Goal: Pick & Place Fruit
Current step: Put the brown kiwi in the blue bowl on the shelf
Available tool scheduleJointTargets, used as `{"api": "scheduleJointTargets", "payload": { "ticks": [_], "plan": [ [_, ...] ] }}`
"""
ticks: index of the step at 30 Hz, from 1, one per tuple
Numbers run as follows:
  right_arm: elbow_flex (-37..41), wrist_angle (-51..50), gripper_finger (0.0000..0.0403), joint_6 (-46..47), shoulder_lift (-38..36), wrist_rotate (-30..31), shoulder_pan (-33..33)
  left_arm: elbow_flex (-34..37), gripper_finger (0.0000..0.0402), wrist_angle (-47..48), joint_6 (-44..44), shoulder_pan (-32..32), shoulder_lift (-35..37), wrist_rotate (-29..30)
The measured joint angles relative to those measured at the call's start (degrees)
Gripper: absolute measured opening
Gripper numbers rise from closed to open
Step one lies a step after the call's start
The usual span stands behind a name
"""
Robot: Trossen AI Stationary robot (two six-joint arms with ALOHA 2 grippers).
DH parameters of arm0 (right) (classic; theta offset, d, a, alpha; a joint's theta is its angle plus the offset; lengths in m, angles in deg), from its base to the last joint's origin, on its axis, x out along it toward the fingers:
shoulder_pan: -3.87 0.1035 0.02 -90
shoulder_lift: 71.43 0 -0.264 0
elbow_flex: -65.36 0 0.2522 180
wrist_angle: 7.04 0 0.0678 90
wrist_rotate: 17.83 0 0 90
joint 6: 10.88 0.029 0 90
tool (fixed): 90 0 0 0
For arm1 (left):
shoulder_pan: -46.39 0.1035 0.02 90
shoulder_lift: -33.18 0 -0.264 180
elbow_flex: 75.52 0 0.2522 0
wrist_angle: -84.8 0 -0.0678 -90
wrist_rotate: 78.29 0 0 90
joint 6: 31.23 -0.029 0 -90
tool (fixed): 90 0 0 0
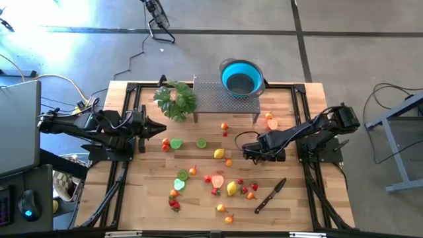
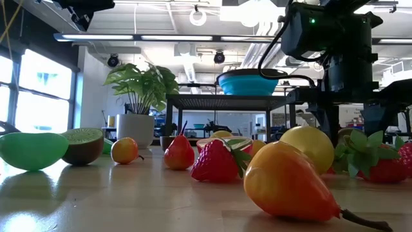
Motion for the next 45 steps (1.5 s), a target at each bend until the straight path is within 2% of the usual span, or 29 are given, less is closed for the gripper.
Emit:
{"api": "scheduleJointTargets", "payload": {
  "ticks": [18,25,31,37,45],
  "plan": [
    [-3.3,0.2,0.0235,-6.3,-0.6,1.0,0.0,0.0,0.0035,0.0,0.0,0.0,0.0,0.0],
    [-5.0,1.5,0.0235,-8.0,-5.1,3.1,0.0,0.0,0.0035,-0.1,0.0,0.0,0.0,0.0],
    [-5.4,7.4,0.0235,-11.0,-11.3,6.0,0.0,0.0,0.0035,-0.4,0.0,0.0,0.0,0.0],
    [-5.4,14.3,0.0235,-15.3,-17.5,11.4,0.0,0.0,0.0035,-0.4,0.0,0.0,0.0,0.0],
    [-5.6,29.3,0.0235,-24.7,-22.4,19.6,-0.1,0.0,0.0035,-0.4,0.0,0.0,0.0,0.0]
  ]
}}
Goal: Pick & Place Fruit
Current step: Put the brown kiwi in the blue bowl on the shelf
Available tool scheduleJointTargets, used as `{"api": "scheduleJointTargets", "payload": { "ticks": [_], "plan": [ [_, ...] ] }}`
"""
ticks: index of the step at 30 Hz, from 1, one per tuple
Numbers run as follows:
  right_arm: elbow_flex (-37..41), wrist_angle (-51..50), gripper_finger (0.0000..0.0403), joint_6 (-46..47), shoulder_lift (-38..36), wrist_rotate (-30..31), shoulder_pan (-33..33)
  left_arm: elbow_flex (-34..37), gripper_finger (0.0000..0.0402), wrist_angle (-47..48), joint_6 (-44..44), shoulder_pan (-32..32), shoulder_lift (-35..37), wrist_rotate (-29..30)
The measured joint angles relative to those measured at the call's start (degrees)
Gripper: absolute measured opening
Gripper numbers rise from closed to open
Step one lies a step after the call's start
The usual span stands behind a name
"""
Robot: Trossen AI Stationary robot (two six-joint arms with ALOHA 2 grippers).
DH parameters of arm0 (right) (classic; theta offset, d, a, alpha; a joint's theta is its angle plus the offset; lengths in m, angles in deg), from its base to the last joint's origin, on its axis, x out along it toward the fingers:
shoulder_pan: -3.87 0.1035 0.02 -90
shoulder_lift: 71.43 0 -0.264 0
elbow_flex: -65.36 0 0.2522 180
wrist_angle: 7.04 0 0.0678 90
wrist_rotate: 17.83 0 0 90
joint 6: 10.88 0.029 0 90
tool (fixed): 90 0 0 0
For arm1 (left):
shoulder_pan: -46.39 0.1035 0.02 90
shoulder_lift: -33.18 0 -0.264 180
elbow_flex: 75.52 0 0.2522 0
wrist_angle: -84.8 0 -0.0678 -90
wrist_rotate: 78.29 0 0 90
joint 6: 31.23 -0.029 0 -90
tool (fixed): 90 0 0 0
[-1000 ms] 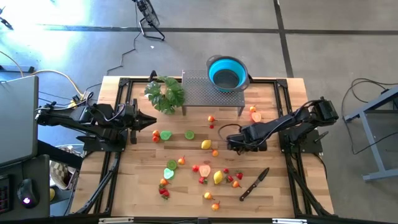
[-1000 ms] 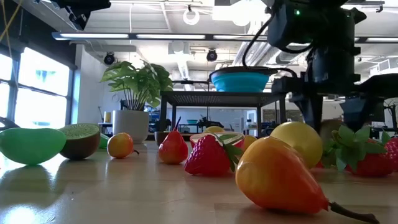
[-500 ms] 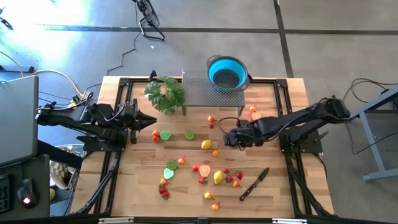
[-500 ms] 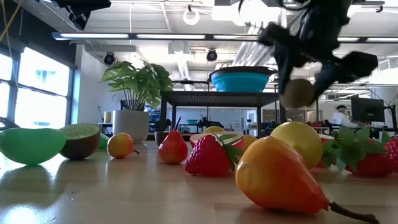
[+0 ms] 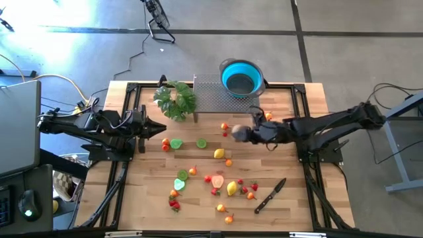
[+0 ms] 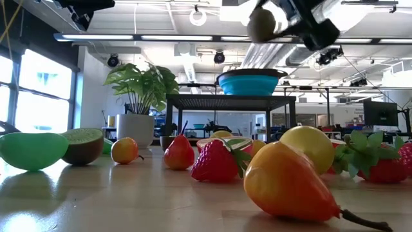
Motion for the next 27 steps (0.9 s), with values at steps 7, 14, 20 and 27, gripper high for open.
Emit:
{"api": "scheduleJointTargets", "payload": {
  "ticks": [7,14,20,27],
  "plan": [
    [0.1,19.5,0.0235,-14.6,-0.4,4.4,-0.8,0.0,0.0035,0.0,-0.1,0.0,0.0,0.6],
    [0.1,29.8,0.0235,-24.1,-0.5,4.7,-5.4,0.0,0.0035,0.0,-0.2,0.0,0.0,1.6],
    [0.1,32.8,0.0235,-26.1,-0.5,0.9,-9.9,0.0,0.0035,0.0,1.4,0.0,0.0,1.6],
    [0.1,32.9,0.0235,-27.0,-0.4,0.1,-11.7,0.0,0.0035,0.0,1.5,0.0,0.0,1.7]
  ]
}}
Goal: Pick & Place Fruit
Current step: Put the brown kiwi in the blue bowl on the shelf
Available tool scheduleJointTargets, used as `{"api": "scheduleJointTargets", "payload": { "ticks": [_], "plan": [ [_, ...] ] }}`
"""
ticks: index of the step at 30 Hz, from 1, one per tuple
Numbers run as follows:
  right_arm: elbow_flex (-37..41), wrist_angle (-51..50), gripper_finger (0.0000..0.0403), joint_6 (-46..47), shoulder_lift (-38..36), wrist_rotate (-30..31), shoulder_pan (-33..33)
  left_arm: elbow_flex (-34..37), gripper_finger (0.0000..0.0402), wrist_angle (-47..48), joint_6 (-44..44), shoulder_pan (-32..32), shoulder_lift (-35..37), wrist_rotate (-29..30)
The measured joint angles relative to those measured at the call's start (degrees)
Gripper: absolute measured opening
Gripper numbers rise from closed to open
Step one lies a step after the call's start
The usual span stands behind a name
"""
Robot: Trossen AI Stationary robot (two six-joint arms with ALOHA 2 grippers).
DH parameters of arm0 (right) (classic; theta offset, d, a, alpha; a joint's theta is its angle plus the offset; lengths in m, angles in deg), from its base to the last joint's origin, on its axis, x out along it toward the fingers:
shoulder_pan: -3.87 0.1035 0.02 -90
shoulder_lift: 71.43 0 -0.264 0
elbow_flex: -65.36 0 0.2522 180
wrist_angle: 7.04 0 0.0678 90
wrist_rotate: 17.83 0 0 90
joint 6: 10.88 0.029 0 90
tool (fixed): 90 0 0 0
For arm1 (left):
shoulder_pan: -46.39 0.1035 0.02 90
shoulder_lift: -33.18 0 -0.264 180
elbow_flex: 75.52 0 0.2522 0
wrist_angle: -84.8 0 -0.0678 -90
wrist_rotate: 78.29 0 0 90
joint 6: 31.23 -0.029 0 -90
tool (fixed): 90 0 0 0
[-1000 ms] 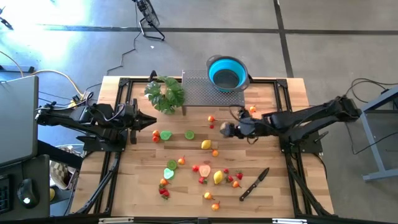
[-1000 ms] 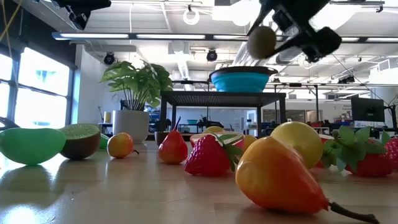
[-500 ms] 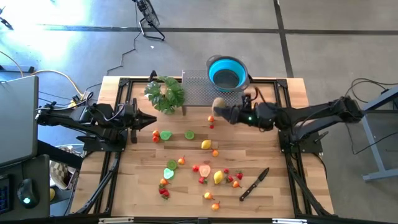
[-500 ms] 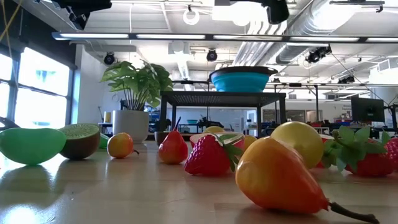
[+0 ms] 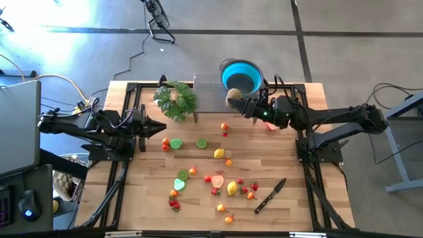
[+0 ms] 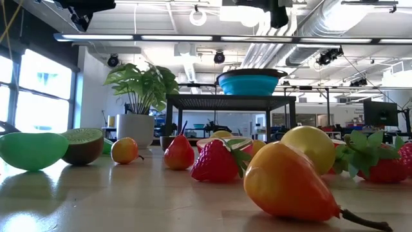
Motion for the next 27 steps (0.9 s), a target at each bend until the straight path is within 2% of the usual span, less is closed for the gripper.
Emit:
{"api": "scheduleJointTargets", "payload": {
  "ticks": [11,18,27],
  "plan": [
    [0.0,2.8,0.0235,-2.1,0.0,-0.4,-0.5,0.0,0.0035,0.0,-0.1,0.0,0.0,0.1],
    [-0.2,9.6,0.0235,-6.5,0.0,-0.4,-2.6,0.0,0.0035,0.0,0.0,0.0,0.0,0.1],
    [-8.7,6.8,0.0235,-15.9,2.0,-0.6,-4.6,0.0,0.0035,0.0,-0.3,0.0,0.0,1.5]
  ]
}}
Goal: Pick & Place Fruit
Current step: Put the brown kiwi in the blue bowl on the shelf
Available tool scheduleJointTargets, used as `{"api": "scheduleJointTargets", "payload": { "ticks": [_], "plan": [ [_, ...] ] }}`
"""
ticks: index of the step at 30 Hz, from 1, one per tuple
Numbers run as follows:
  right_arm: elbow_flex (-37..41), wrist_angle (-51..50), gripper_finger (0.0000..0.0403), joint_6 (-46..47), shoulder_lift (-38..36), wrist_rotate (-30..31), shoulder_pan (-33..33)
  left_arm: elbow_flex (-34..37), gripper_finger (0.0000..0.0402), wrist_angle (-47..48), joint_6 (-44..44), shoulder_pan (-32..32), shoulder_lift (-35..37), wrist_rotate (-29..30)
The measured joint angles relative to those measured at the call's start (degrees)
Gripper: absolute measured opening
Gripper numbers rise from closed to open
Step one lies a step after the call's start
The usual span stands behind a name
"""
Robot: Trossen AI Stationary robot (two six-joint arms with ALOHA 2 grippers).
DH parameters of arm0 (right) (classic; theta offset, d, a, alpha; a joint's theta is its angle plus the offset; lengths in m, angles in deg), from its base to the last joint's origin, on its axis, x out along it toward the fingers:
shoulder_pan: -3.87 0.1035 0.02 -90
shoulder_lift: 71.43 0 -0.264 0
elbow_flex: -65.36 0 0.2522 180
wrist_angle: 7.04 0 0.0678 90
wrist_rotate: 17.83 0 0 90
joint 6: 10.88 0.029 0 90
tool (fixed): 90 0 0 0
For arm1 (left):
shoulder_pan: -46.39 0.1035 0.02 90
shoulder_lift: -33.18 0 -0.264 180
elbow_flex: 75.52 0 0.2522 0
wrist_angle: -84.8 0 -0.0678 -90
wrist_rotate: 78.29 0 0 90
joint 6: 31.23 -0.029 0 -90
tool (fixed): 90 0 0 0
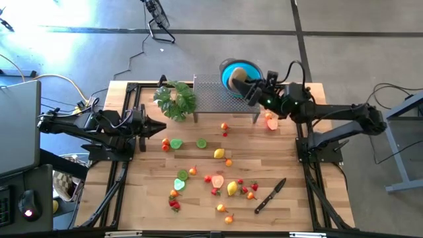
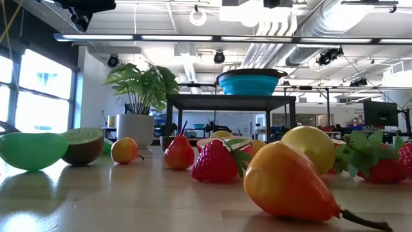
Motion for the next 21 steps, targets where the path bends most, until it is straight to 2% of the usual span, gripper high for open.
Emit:
{"api": "scheduleJointTargets", "payload": {
  "ticks": [5,12,15,21],
  "plan": [
    [-10.0,-15.0,0.0235,-2.9,3.8,-0.4,-2.9,0.0,0.0035,0.0,-0.9,0.0,0.0,4.1],
    [-23.4,-37.3,0.0235,-3.1,10.4,-3.2,-10.1,0.0,0.0035,0.0,-1.9,0.0,0.0,4.5],
    [-26.7,-43.3,0.0235,-3.5,12.5,-5.0,-13.7,0.0,0.0035,0.0,-1.9,0.0,0.0,5.6],
    [-28.2,-49.4,0.0235,-3.7,16.3,-13.2,-20.7,0.0,0.0035,0.1,-6.0,0.0,0.0,10.6]
  ]
}}
